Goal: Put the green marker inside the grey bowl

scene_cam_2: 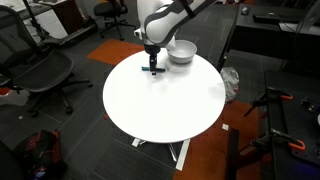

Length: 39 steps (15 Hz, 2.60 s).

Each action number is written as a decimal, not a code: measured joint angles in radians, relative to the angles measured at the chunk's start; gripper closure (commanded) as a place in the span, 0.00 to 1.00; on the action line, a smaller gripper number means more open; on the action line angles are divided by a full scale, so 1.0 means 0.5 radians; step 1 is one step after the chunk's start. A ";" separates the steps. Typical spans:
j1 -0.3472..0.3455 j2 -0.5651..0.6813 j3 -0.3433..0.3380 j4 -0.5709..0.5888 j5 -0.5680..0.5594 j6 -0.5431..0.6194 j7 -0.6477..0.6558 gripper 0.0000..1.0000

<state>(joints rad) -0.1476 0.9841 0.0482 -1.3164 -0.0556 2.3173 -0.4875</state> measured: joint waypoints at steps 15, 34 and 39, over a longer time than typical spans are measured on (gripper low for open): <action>-0.004 0.108 0.000 0.185 0.001 -0.134 0.004 0.95; -0.019 -0.778 -0.210 -0.395 0.001 -0.263 0.463 0.95; -0.067 -0.903 -0.311 -0.606 0.002 -0.251 0.549 0.95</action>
<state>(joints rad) -0.1812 0.5326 -0.1070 -1.6192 -0.0545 2.1917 -0.2129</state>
